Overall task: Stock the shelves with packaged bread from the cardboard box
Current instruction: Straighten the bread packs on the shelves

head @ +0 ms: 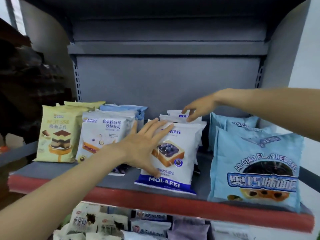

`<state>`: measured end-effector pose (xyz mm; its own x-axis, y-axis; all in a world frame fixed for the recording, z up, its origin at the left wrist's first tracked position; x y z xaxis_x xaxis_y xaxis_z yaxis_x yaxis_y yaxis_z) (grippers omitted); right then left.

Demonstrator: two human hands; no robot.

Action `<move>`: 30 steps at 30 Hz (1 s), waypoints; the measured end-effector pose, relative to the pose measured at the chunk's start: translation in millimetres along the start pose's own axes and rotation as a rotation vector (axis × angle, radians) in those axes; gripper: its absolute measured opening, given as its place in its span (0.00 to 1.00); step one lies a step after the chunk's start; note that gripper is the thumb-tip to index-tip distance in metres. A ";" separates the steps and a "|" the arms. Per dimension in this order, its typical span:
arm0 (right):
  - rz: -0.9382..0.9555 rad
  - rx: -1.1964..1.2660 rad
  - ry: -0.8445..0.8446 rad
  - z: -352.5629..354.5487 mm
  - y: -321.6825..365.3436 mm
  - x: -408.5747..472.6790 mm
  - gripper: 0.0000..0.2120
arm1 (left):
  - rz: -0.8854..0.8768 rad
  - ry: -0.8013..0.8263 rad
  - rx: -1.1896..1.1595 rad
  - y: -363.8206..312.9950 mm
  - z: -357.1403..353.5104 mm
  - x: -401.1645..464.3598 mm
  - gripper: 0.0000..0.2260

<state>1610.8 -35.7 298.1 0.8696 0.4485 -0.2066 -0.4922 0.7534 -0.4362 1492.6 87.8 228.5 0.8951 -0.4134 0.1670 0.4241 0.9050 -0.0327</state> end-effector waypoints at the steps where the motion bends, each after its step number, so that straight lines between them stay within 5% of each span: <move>1: -0.013 0.021 0.026 -3.9 -0.3 8.0 0.28 | -0.015 -0.024 0.022 0.3 1.2 1.3 0.59; 5: -0.057 0.139 0.071 -12.1 4.1 31.7 0.28 | -0.075 -0.082 0.087 -1.7 1.9 4.4 0.58; 12: -0.135 0.187 0.091 -13.8 -14.9 49.0 0.33 | -0.097 -0.128 -0.154 2.9 5.4 6.4 0.50; 17: -0.110 0.326 0.066 -10.4 -20.6 48.5 0.20 | -0.107 -0.076 -0.138 0.8 5.0 12.0 0.52; 28: -0.194 -0.172 -0.264 10.7 -19.8 50.9 0.14 | -0.096 -0.045 -0.120 -1.4 7.2 17.0 0.52; 30: -0.196 -0.223 -0.208 8.5 -17.9 52.6 0.17 | -0.107 -0.053 -0.142 -1.8 7.3 17.8 0.52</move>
<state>1665.1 -21.5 302.5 0.9085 0.4115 0.0727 -0.2762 0.7219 -0.6345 1506.8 79.5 238.7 0.8371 -0.4970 0.2286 0.5347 0.8315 -0.1504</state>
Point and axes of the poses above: each hand's wrist, its own x-axis towards the middle knuckle, its own z-axis out of the back of the hand, y = z × x, the point moved 9 cm from there along x, towards the middle knuckle, and after that the axes turned 13 degrees about -x, right-handed, at the moved point
